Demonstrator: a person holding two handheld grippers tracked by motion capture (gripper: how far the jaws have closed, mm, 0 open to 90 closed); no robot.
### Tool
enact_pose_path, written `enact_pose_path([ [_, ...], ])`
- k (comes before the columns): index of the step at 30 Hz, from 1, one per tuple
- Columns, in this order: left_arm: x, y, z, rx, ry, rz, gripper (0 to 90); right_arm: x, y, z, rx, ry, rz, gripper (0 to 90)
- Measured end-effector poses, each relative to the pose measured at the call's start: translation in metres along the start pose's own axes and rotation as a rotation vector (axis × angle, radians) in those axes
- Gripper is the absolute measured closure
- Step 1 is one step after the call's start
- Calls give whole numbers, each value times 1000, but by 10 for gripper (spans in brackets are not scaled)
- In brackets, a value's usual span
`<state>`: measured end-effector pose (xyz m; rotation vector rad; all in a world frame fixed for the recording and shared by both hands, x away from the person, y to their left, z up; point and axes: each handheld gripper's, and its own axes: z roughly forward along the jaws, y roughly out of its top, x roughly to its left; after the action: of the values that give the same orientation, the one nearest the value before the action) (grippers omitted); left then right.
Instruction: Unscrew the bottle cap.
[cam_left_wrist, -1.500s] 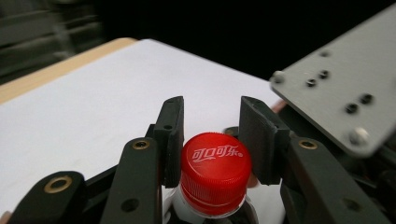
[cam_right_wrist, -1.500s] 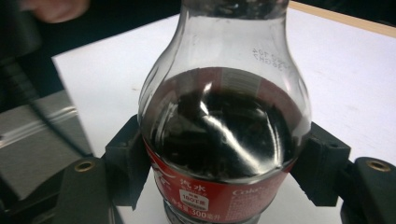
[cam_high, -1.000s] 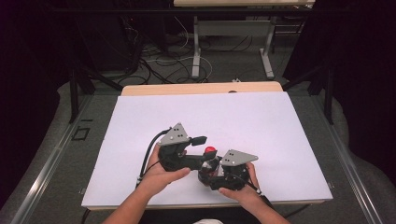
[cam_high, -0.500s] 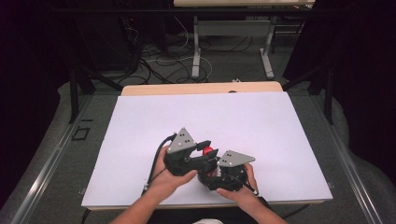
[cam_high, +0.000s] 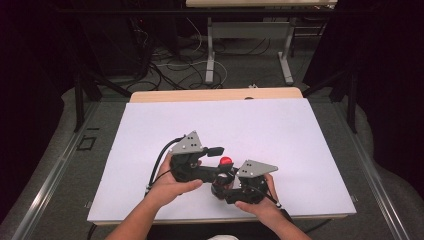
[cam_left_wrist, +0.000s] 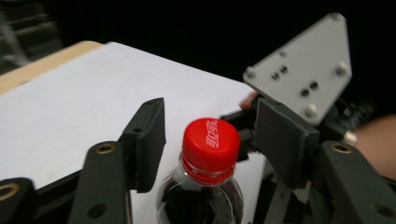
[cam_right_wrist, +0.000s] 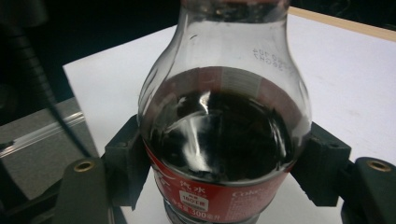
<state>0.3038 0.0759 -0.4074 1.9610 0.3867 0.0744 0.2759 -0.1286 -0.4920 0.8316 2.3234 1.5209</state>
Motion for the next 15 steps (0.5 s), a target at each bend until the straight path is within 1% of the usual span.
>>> enact_pose_path([
  [1, 0, 0, 0, 0, 0, 0, 465, 1, 0, 0, 6, 7, -16, 293],
  [2, 1, -1, 1, 15, 0, 6, 499, 2, 0, 1, -1, 19, -25, 293],
  [3, 3, -2, 2, 19, 0, 9, 499, 2, 0, 1, -1, 19, -25, 293],
  [4, 4, -4, 3, 10, -15, 2, 504, 3, 1, 2, 2, 27, -37, 293],
  [5, 5, -5, 4, -2, -25, -3, 510, 5, 1, 1, 17, 37, -34, 293],
  [6, 5, -7, 5, -4, -34, 0, 534, 7, 0, 3, 10, 43, -37, 294],
  [7, 5, -7, 6, -9, -35, -2, 534, 7, 0, 3, 10, 43, -37, 294],
  [8, 4, -8, 7, -15, -36, -8, 608, 7, 0, 4, 20, 42, -44, 294],
  [9, 2, -7, 8, -18, -8, -7, 611, 8, -1, 5, 11, 29, -41, 294],
  [10, 2, -7, 8, -18, -8, -7, 613, 8, -1, 5, 11, 29, -41, 294],
  [11, 0, -7, 9, -25, 20, -9, 613, 8, -1, 5, 13, 23, -37, 295],
  [12, -2, -7, 10, -26, 51, -2, 614, 6, 0, 5, 17, 16, -40, 295],
  [13, -5, -7, 12, -39, 77, -17, 616, 7, 0, 4, 13, -24, -46, 296],
  [14, -8, -6, 13, -42, 110, -34, 617, 6, 1, 4, 25, -39, -53, 296],
  [15, -15, -6, 15, -54, 197, -55, 617, 6, 1, 4, 10, -60, -54, 296],
])
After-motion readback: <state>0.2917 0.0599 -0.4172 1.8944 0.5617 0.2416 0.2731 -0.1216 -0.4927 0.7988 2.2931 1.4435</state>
